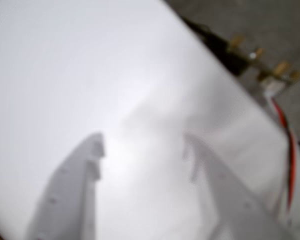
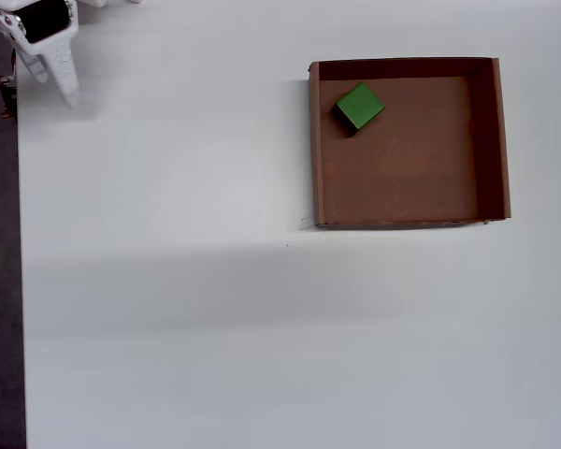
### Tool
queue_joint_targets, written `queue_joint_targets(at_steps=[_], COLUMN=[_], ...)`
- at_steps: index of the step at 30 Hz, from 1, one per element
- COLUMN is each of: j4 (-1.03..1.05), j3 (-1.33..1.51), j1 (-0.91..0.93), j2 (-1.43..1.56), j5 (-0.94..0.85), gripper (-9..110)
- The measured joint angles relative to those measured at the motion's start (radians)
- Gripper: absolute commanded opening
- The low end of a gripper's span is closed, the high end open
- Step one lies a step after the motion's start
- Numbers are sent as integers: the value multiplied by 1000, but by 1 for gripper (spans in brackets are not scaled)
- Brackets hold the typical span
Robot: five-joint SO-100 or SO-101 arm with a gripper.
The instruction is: Grasp a green cube and put it in a box.
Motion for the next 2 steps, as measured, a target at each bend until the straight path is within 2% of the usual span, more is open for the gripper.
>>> queue_joint_targets(at_steps=[2], j4=[0], j3=[0], j1=[0], j2=[0], j5=[0], gripper=[21])
